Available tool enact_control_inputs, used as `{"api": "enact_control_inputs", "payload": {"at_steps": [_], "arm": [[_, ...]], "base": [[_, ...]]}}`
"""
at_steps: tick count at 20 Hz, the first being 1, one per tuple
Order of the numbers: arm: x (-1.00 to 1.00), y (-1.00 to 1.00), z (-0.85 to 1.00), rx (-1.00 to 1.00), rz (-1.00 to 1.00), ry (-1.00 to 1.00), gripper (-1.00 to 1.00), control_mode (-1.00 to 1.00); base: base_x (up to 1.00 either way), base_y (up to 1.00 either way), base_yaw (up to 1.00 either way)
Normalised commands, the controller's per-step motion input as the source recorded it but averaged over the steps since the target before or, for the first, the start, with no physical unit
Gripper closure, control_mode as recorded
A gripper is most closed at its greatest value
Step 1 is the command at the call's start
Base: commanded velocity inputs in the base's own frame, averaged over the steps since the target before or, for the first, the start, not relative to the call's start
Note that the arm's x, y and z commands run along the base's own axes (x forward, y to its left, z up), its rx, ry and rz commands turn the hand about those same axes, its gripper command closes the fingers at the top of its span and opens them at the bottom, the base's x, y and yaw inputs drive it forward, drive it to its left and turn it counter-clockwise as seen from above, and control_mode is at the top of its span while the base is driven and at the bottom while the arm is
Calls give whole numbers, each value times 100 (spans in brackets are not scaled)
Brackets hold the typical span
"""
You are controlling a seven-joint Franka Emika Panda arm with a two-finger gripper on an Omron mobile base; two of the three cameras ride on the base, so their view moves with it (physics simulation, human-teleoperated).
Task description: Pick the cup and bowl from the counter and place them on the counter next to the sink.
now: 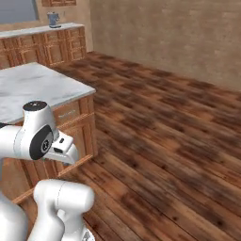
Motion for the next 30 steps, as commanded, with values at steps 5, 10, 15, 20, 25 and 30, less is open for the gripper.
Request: {"api": "enact_control_inputs", "payload": {"at_steps": [5, 10, 15, 20, 25, 30], "arm": [[0, 0, 0, 0, 0, 0, -100, 100], [0, 0, 0, 0, 0, 0, -100, 100], [0, 0, 0, 0, 0, 0, -100, 100], [0, 0, 0, 0, 0, 0, -100, 100], [0, 0, 0, 0, 0, 0, -100, 100], [0, 0, 0, 0, 0, 0, -100, 100]], "base": [[0, -18, 63], [0, -18, 63], [25, -7, 56], [89, 0, 62], [100, -4, 60], [96, -7, 42]]}}
